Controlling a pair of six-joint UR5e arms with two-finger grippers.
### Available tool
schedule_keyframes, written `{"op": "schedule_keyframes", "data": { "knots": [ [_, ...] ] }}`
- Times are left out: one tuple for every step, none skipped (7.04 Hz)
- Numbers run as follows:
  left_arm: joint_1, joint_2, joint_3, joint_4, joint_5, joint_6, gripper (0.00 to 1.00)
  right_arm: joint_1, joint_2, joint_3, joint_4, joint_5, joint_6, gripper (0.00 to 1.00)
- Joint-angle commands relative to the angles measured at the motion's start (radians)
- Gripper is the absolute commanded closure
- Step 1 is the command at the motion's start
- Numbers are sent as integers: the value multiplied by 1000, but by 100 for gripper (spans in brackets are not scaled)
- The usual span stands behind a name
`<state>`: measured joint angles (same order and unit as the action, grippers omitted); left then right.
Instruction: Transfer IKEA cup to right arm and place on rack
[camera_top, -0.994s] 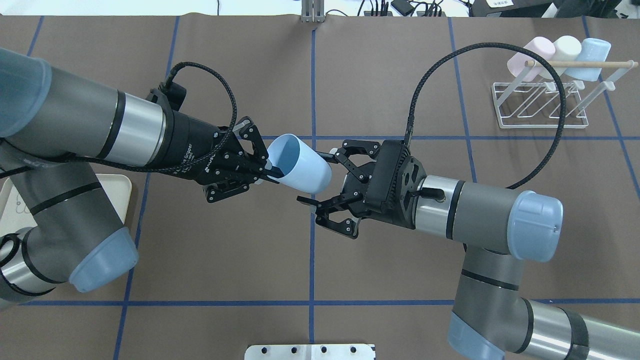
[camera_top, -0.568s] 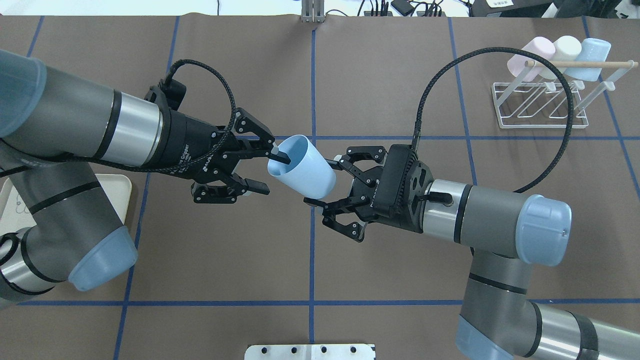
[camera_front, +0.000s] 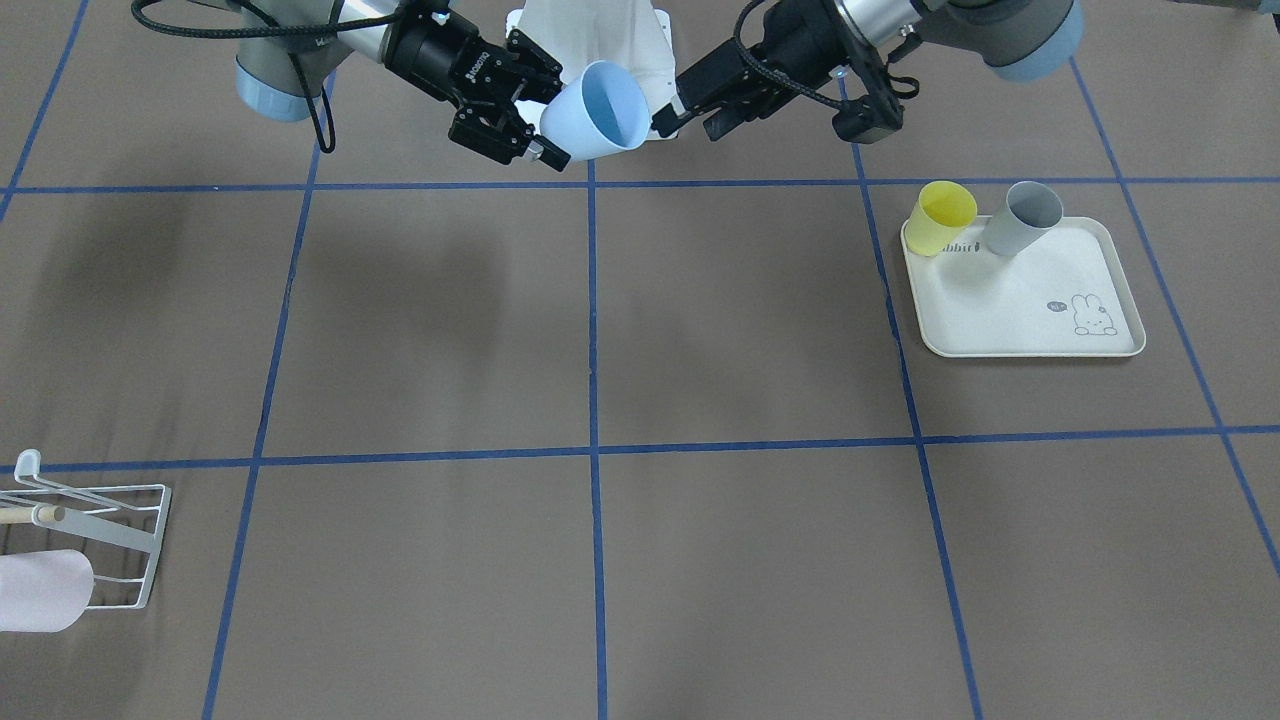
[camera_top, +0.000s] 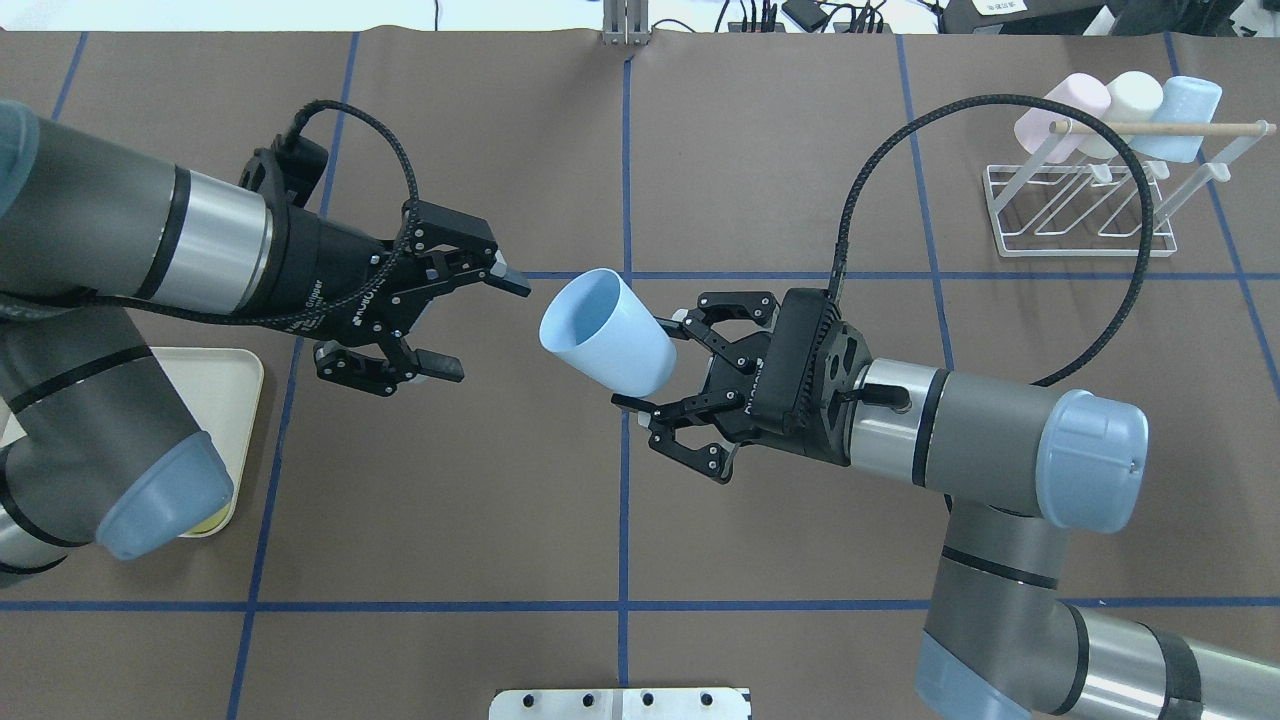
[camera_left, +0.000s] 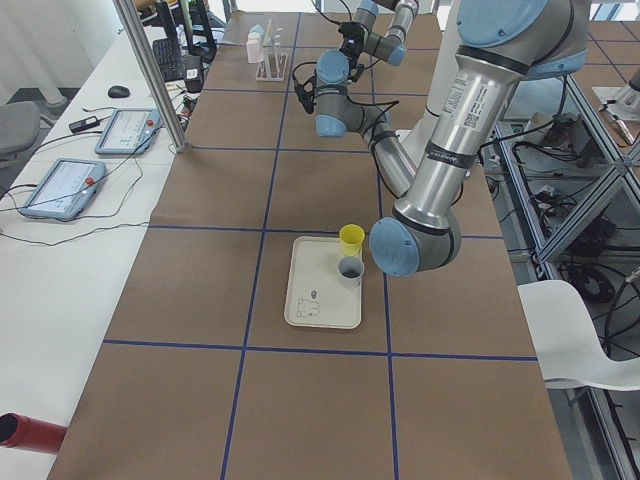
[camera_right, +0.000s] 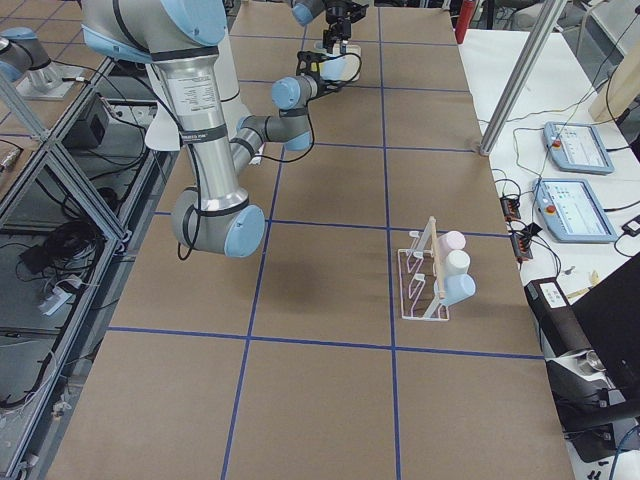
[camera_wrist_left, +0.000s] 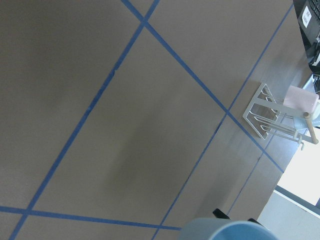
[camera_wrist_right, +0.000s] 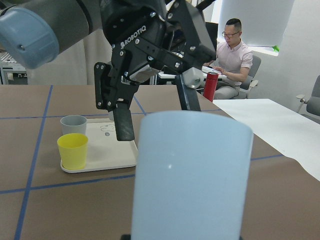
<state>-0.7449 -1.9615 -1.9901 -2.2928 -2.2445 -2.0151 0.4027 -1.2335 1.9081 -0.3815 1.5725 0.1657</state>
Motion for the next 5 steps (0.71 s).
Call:
{"op": "schedule_keyframes", "data": {
  "knots": [
    [-42, 102, 4, 9, -4, 237, 0, 54, -20, -1, -29, -5, 11, 100],
    [-53, 116, 8, 9, 0, 277, 0, 132, -18, 5, -150, 9, 12, 100],
    [-54, 116, 8, 9, 0, 277, 0, 210, -6, 46, -374, 49, 11, 100],
    [-51, 116, 7, 9, 0, 277, 0, 323, 11, 72, -552, 173, -7, 100],
    [-51, 116, 5, 7, 0, 277, 0, 449, 12, 68, -673, 331, -84, 100]
  ]
}}
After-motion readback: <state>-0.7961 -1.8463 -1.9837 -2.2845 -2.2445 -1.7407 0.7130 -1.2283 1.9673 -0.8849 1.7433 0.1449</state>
